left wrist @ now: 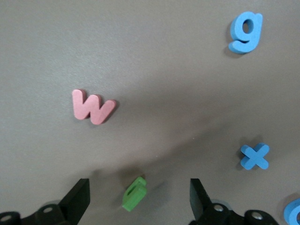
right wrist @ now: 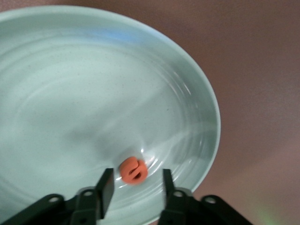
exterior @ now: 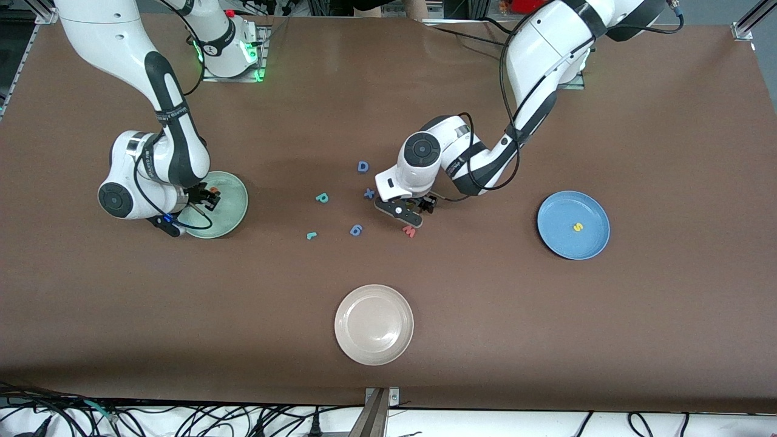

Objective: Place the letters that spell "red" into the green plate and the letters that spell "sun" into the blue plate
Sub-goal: 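Grasp the green n with the left gripper while the right gripper reaches the 1, then grasp the teal 1 with the right gripper while the left gripper lifts the n, then release the n on the blue plate and the 1 on the green plate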

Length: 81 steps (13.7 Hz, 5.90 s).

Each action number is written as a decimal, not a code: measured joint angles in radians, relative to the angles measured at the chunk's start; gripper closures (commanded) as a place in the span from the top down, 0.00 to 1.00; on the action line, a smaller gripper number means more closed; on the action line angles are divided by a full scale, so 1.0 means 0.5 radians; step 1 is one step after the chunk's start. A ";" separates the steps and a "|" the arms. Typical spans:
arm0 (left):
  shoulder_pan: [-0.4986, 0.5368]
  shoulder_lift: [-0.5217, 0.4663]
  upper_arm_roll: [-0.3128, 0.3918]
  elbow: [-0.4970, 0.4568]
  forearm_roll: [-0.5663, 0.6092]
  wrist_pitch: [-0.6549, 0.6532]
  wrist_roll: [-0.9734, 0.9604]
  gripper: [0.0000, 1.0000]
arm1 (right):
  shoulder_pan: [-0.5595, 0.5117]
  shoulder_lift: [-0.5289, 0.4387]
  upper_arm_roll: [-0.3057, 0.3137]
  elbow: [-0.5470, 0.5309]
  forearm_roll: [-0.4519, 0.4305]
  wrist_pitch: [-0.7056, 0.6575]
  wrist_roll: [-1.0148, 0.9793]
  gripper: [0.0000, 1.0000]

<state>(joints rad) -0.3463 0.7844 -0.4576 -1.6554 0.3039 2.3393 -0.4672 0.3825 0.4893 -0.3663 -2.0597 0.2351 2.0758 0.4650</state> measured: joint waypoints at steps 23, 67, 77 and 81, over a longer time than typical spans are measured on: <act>-0.004 0.006 -0.001 -0.091 0.001 0.121 -0.143 0.15 | 0.089 0.442 0.692 0.936 0.038 0.354 1.595 0.96; 1.633 -0.188 -0.245 0.123 0.114 -1.130 0.837 1.00 | 0.119 0.243 -0.263 0.747 0.034 -0.609 0.056 0.00; 1.537 -0.228 -0.816 0.079 -0.074 -1.116 0.326 1.00 | 0.138 0.250 -0.268 0.298 0.036 -0.155 -0.087 0.00; 1.307 -0.359 -0.744 -0.093 -0.224 -0.850 -0.234 1.00 | 0.138 0.248 -0.268 0.254 0.036 -0.118 -0.096 0.53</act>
<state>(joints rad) 0.3072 0.6049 -0.8296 -1.7020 0.1920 1.9141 -0.5841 0.4515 0.6134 -0.5003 -1.9325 0.2532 2.0170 0.4172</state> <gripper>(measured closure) 0.000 0.899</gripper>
